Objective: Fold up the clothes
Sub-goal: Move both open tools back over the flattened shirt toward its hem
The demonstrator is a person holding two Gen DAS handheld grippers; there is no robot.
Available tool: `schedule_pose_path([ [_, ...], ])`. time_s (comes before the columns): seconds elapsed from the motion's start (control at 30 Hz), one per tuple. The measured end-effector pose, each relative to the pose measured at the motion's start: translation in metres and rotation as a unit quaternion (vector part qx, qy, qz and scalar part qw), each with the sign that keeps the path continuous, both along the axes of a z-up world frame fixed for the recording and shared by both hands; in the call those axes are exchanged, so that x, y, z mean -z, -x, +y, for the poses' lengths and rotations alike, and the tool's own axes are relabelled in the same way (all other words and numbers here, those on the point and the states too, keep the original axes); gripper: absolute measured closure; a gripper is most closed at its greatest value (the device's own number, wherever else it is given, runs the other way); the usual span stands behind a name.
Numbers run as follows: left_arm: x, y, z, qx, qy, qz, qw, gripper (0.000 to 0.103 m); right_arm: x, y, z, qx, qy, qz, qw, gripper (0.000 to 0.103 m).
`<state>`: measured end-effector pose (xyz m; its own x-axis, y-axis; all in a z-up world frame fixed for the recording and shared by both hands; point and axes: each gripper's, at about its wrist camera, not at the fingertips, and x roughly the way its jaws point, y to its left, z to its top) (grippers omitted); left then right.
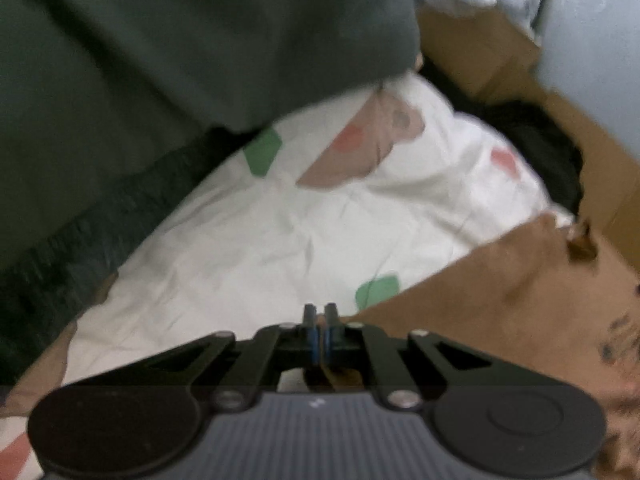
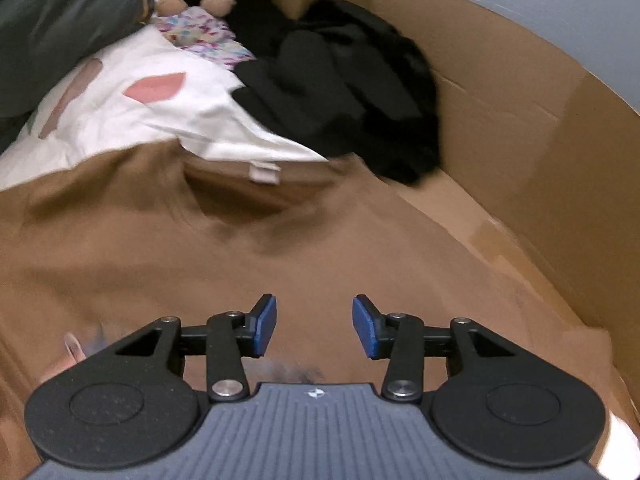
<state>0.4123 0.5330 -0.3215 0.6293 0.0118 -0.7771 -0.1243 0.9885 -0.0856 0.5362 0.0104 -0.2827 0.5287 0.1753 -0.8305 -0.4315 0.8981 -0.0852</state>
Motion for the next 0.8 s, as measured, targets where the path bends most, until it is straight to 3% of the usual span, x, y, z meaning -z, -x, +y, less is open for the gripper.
schedule_pose_path([
  [0.1, 0.002, 0.000, -0.001, -0.021, -0.027, 0.017, 0.9993, 0.083, 0.001, 0.012, -0.029, 0.016, 0.003, 0.004, 1.000, 0.055],
  [0.2, -0.007, 0.004, 0.007, -0.049, -0.024, -0.008, 0.9985, 0.067, 0.001, 0.029, -0.056, 0.032, 0.002, 0.007, 0.999, 0.054],
  [0.33, -0.016, -0.002, 0.008, -0.046, -0.022, -0.024, 0.9984, 0.067, 0.001, 0.059, -0.086, 0.040, 0.005, 0.015, 0.999, 0.054],
  [0.53, -0.024, -0.038, -0.031, 0.032, -0.013, -0.039, 0.9986, 0.056, 0.004, 0.098, -0.126, 0.056, 0.006, 0.036, 0.998, 0.053],
  [0.7, -0.012, -0.078, -0.074, 0.110, -0.020, -0.018, 0.9935, 0.055, -0.006, 0.125, -0.155, 0.065, 0.010, 0.053, 0.996, 0.053],
  [0.8, -0.003, -0.094, -0.095, 0.125, -0.024, -0.013, 0.9918, 0.055, -0.013, 0.142, -0.176, 0.081, 0.005, 0.063, 0.995, 0.052],
])
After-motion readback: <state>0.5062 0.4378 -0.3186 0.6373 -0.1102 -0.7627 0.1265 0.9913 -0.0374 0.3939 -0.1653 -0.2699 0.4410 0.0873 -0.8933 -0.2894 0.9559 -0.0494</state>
